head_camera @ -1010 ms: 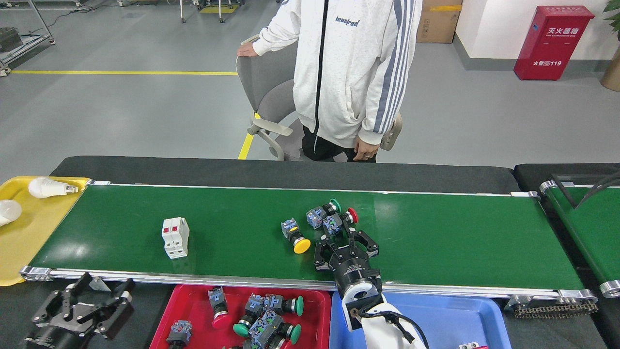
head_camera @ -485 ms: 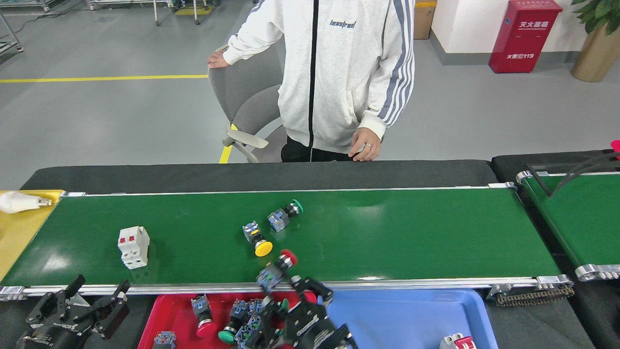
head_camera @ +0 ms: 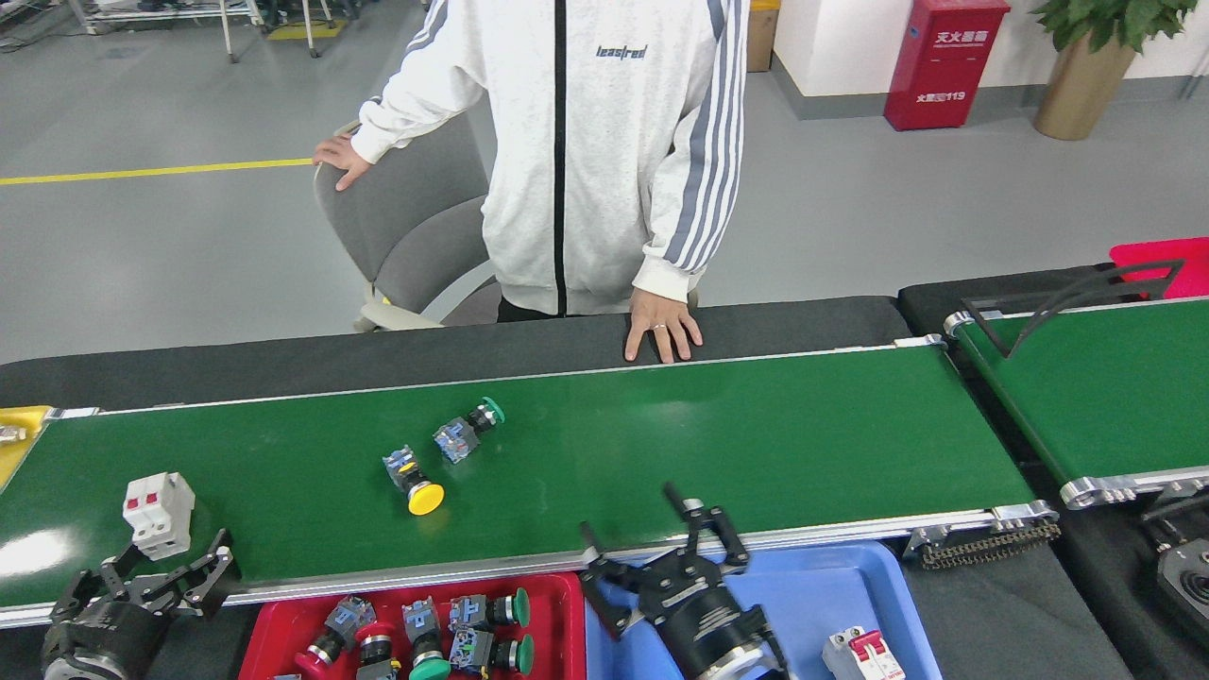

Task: Pick switch part from conveyor to tray

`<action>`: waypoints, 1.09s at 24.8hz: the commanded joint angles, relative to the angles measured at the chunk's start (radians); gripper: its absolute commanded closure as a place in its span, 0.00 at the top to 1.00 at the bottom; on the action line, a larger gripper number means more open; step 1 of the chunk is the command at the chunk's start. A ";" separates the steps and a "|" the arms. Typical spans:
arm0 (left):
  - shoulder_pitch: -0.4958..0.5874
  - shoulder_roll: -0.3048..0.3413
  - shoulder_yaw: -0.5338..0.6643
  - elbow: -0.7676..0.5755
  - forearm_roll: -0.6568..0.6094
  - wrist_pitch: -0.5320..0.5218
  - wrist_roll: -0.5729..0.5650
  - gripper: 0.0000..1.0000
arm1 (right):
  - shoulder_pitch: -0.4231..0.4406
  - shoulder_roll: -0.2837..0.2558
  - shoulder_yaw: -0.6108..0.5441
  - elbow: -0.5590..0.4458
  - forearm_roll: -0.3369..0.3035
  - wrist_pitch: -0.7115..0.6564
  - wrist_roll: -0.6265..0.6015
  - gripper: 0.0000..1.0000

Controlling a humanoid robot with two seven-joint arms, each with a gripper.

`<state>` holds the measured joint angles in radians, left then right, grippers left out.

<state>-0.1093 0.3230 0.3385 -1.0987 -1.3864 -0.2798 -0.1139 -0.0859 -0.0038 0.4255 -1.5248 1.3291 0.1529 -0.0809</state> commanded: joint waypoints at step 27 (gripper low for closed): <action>0.421 -0.194 -0.225 -0.678 0.113 -0.490 0.027 0.10 | 0.161 -0.148 -0.378 -0.164 -0.146 -0.202 0.006 1.00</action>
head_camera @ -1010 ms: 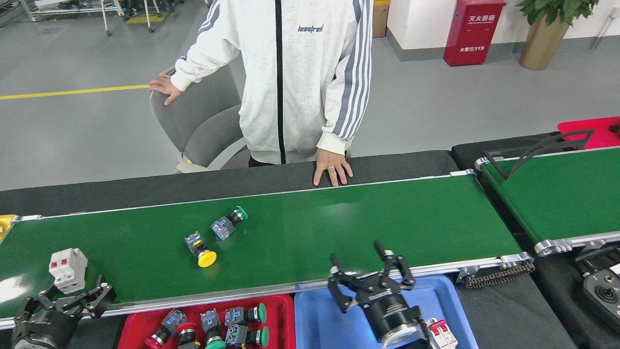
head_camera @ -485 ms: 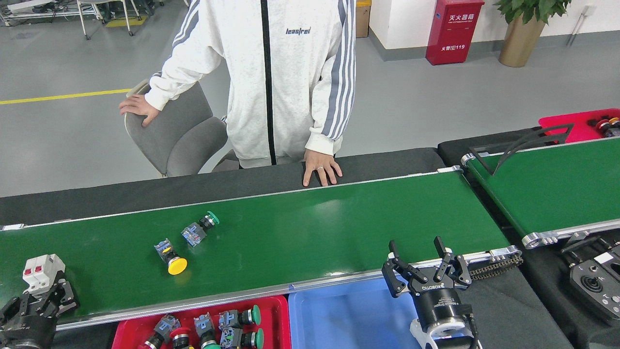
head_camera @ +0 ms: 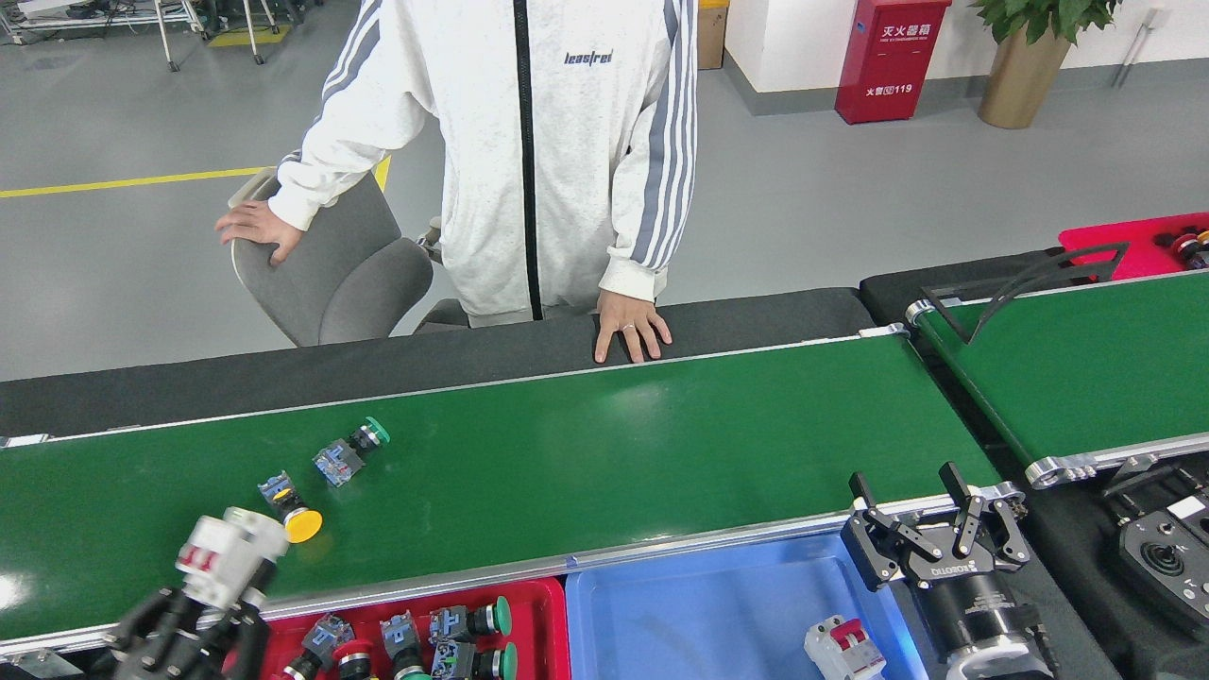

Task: Pick switch part from conveyor to tray

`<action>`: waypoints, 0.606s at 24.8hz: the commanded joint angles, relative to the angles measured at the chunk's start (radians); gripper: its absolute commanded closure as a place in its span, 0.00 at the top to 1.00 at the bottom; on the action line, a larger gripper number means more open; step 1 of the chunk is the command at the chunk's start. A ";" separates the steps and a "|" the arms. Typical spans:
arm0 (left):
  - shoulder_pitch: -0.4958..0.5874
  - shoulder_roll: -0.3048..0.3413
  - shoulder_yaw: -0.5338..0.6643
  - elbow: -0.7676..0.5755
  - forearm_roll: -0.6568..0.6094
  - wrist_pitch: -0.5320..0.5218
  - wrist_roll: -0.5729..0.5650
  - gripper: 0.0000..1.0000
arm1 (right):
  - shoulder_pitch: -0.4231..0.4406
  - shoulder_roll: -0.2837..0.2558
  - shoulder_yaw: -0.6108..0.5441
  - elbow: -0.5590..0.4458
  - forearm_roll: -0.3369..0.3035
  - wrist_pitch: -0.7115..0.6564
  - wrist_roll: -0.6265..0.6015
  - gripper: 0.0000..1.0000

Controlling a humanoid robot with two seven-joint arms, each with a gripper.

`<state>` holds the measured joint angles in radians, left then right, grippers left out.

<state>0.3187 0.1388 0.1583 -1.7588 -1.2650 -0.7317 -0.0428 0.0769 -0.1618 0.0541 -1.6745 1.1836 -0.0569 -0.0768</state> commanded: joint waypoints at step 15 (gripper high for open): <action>-0.178 -0.206 -0.560 0.012 -0.229 0.296 -0.151 0.99 | 0.014 -0.002 -0.010 -0.010 0.004 0.046 -0.009 1.00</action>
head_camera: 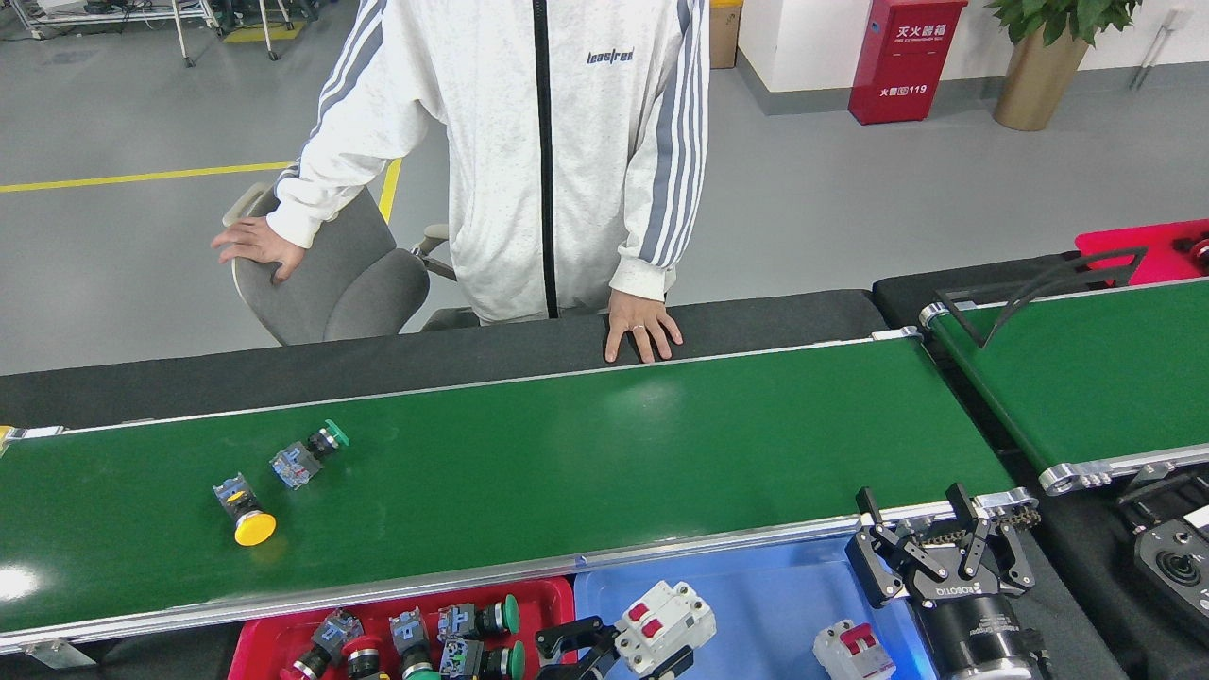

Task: Pick switch part from conveyor to tray

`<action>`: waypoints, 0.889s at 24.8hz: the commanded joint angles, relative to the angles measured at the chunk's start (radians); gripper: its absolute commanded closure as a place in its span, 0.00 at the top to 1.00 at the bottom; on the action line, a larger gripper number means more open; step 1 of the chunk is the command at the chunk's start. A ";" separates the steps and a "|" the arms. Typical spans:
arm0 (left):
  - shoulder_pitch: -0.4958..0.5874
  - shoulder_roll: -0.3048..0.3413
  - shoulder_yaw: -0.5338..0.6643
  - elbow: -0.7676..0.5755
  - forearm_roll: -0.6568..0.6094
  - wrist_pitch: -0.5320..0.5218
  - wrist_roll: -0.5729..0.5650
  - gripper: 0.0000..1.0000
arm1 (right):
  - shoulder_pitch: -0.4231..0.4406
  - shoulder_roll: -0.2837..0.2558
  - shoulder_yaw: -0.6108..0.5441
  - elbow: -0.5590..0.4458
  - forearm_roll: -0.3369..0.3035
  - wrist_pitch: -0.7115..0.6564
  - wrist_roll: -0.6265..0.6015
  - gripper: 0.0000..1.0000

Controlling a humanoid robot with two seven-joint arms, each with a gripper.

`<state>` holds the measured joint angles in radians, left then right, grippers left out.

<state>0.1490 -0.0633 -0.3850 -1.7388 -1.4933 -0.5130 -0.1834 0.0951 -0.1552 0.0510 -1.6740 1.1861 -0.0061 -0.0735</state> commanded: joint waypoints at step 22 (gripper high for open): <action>-0.150 0.260 0.894 0.281 0.082 0.107 0.002 1.00 | 0.011 0.003 -0.008 -0.006 0.003 0.008 -0.012 1.00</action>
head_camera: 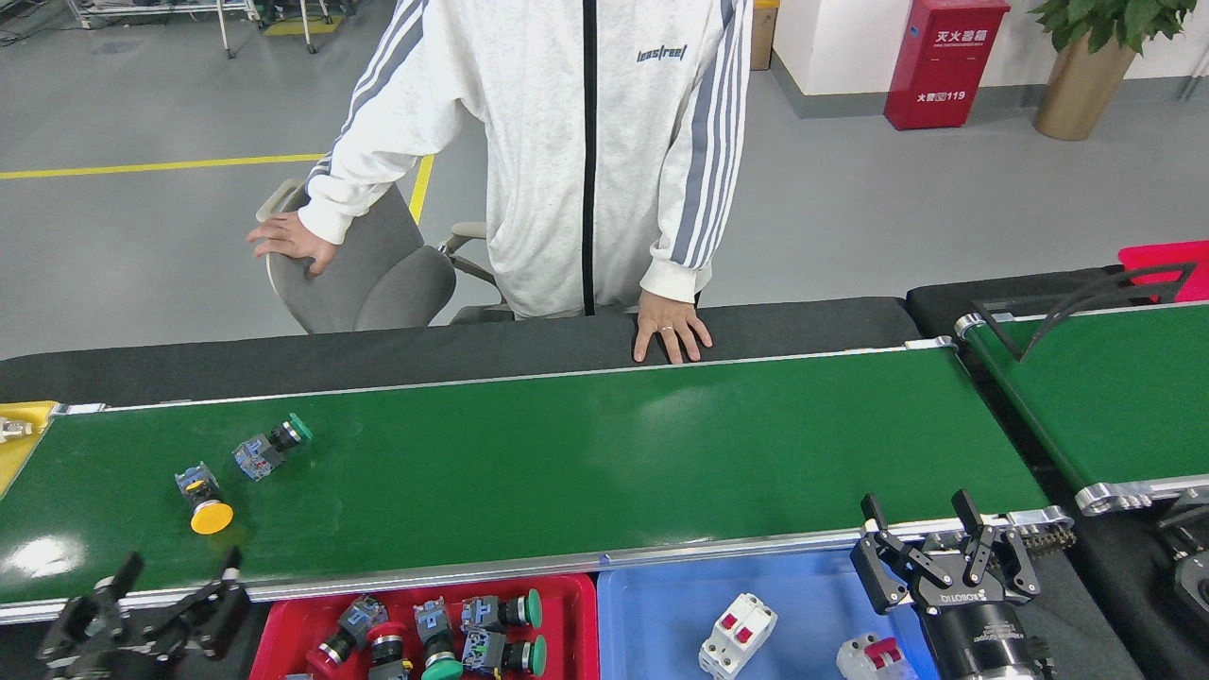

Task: Pick switch part from conveyor to tray

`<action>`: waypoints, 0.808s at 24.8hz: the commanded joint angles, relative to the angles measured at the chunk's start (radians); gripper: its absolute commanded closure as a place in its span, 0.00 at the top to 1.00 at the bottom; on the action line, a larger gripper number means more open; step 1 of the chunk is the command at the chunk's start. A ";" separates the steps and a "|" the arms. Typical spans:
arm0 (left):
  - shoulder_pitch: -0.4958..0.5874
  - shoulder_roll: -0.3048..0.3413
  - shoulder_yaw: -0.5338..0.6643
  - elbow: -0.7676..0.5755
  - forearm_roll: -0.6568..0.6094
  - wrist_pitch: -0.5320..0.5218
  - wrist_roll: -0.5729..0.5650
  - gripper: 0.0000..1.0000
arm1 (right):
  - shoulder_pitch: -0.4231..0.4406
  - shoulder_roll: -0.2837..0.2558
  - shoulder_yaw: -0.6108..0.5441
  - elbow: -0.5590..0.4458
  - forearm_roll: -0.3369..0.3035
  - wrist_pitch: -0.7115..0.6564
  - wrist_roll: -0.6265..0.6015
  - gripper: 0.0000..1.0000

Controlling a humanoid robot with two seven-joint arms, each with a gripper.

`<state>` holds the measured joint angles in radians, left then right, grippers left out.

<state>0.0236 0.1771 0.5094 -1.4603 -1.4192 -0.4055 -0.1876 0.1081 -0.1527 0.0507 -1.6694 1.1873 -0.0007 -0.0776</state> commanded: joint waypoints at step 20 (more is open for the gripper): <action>-0.372 0.145 -0.126 0.538 -0.001 0.149 0.011 0.97 | 0.035 -0.010 -0.023 -0.010 0.003 -0.004 -0.010 1.00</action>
<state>-0.3175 0.3037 0.3885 -0.9318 -1.4185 -0.2957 -0.1879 0.1542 -0.1538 0.0311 -1.6694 1.1886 0.0006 -0.0793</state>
